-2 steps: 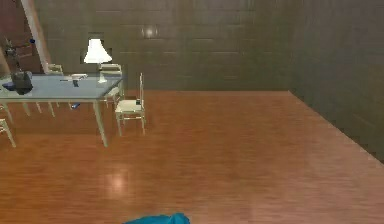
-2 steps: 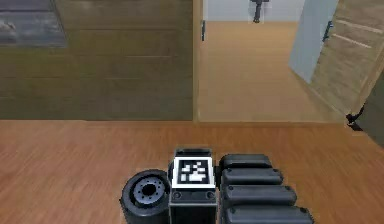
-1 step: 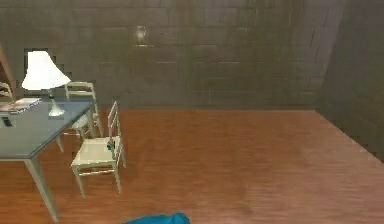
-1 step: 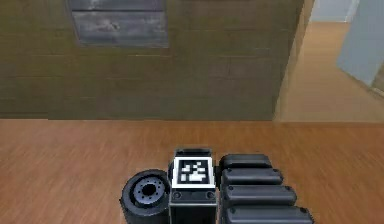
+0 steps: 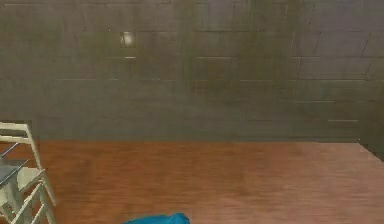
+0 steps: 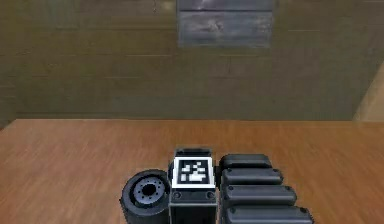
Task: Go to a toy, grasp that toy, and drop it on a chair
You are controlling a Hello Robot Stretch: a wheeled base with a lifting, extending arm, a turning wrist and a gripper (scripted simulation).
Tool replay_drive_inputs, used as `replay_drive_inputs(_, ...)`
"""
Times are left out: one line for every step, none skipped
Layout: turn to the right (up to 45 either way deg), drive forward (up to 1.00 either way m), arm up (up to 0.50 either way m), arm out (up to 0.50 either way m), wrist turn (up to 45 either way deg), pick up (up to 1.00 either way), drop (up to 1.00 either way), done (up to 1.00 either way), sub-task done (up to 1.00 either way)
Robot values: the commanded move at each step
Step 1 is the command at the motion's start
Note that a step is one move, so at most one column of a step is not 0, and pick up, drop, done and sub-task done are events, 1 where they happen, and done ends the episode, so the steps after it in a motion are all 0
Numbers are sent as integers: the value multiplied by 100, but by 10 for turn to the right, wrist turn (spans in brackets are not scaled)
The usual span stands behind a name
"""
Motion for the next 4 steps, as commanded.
replay_drive_inputs(0, 95, 0, 0, 0, 0, 0, 0, 0)
replay_drive_inputs(-450, 0, 0, 0, 0, 0, 0, 0, 0)
replay_drive_inputs(0, 15, 0, 0, 0, 0, 0, 0, 0)
replay_drive_inputs(-90, 0, 0, 0, 0, 0, 0, 0, 0)
